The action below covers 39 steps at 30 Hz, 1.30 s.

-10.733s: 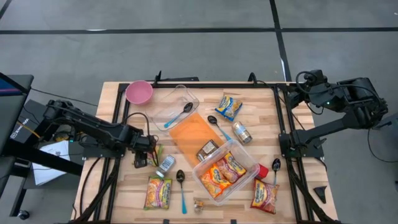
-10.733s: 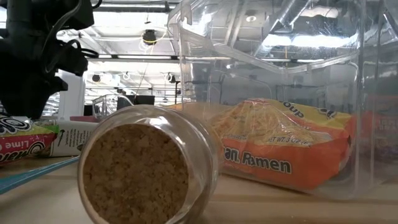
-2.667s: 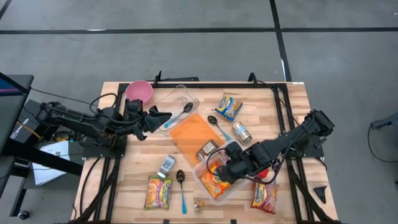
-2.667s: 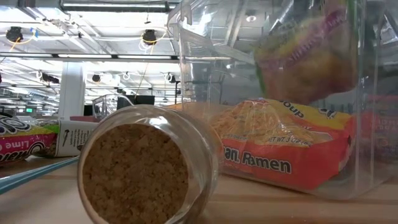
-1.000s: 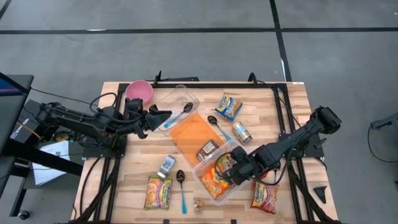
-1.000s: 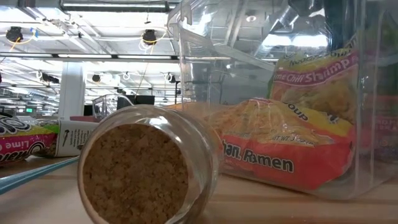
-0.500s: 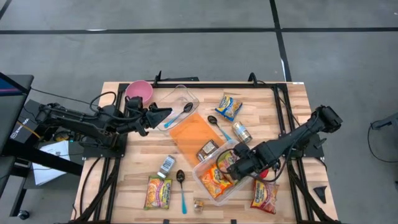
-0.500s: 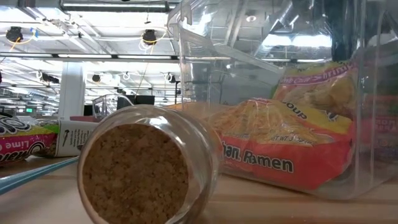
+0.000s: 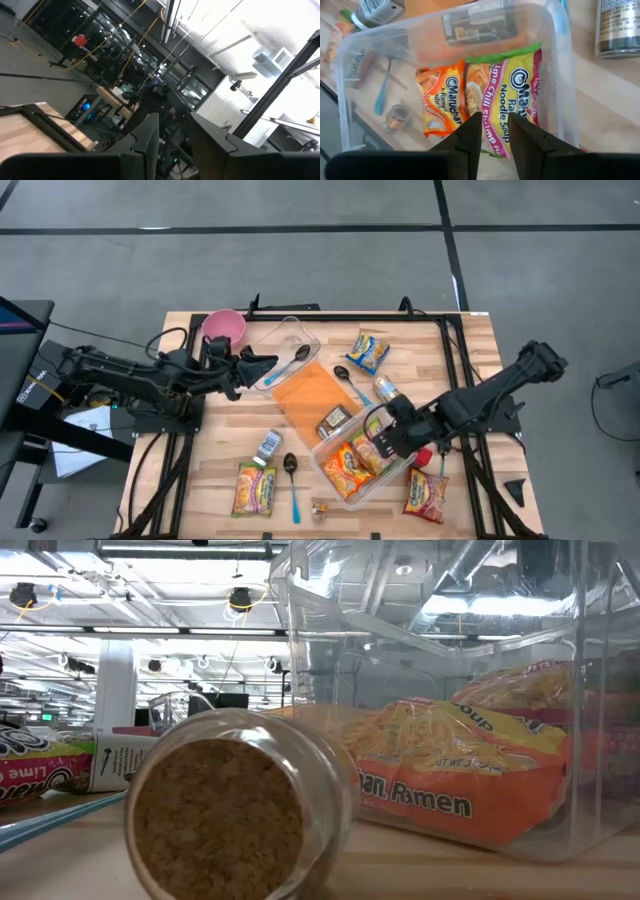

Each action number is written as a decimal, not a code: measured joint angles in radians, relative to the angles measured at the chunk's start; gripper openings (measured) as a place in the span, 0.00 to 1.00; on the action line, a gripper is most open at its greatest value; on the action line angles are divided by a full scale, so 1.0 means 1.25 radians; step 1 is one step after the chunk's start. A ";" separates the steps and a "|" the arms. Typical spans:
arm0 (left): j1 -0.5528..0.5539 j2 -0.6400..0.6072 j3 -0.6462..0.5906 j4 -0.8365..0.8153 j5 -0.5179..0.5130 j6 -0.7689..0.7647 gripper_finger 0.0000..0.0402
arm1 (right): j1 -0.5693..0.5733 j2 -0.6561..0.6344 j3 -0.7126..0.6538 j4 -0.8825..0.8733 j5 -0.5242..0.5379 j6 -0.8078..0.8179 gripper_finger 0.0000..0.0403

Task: Pick & Place Food Item
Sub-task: Put the green noodle pack into the bottom transparent bin

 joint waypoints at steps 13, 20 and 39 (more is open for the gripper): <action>0.029 0.009 0.000 -0.013 0.000 -0.001 0.25 | -0.097 0.045 0.000 0.044 -0.215 -0.074 0.01; 0.029 0.008 0.000 -0.012 0.000 0.001 0.25 | -0.094 0.135 0.004 0.035 -0.258 -0.072 0.00; 0.029 0.008 0.000 -0.011 0.013 0.001 0.25 | -0.096 0.279 0.069 -0.047 -0.210 -0.067 0.00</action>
